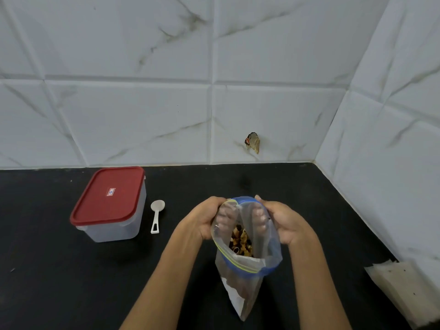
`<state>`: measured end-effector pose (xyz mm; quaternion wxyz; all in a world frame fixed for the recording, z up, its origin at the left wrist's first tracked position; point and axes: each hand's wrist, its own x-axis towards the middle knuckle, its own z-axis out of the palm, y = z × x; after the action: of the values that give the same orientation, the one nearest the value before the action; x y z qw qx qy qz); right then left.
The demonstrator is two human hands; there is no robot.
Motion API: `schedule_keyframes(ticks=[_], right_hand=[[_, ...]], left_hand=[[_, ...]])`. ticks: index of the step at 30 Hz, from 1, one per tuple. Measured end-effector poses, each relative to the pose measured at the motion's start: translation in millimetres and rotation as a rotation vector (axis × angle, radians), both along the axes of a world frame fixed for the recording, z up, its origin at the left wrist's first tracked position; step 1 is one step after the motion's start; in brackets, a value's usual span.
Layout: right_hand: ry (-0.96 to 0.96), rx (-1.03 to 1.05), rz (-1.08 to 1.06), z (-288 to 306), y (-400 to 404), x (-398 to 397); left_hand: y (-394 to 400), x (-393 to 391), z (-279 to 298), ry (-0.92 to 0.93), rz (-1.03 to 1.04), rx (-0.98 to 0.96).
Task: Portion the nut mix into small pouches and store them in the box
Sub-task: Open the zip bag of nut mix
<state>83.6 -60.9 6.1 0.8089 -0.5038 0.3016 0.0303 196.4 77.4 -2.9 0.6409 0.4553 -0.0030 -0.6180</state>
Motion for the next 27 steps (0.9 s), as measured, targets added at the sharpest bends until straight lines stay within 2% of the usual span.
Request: schedule_keyframes(ticks=[2, 4, 5, 6, 10, 13, 15, 17, 20, 23, 27], right_hand=[[-0.027, 0.203, -0.054, -6.7, 1.9, 2.1], [-0.051, 0.263, -0.094, -14.8, 3.9, 4.8], [-0.06, 0.25, -0.109, -17.5, 4.0, 5.6], [-0.058, 0.179, -0.126, -20.4, 2.1, 5.7], [0.023, -0.394, -0.109, -10.8, 1.3, 2.7], [-0.002, -0.837, -0.028, -5.6, 5.9, -0.4], [-0.02, -1.003, 0.019, -4.3, 8.0, -2.4], [0.025, -1.176, 0.026, -3.3, 10.0, -4.1], [0.182, -1.34, -0.125, 2.4, 15.4, -5.4], [0.222, -1.357, -0.229, 4.5, 27.8, -3.4], [0.141, -1.221, -0.116, 11.8, 28.5, -13.8]], left_hand=[[-2.9, 2.4, -6.9, 0.085, -0.013, -0.064], [-5.6, 1.9, -10.1, 0.139, 0.054, -0.067], [-6.5, 2.2, -9.7, 0.103, 0.099, -0.053], [-6.8, 1.6, -8.5, -0.015, 0.137, -0.014], [-3.1, -14.5, 10.3, -0.851, 0.138, 0.324], [-2.6, -21.6, 17.2, -1.199, 0.112, 0.459], [-2.3, -22.2, 17.7, -1.359, 0.091, 0.506], [-0.3, -21.5, 19.8, -1.443, 0.106, 0.533], [2.7, -24.0, 21.6, -1.485, 0.145, 0.553], [4.0, -27.4, 20.7, -1.471, 0.165, 0.562], [13.3, -32.6, 25.8, -1.422, 0.103, 0.658]])
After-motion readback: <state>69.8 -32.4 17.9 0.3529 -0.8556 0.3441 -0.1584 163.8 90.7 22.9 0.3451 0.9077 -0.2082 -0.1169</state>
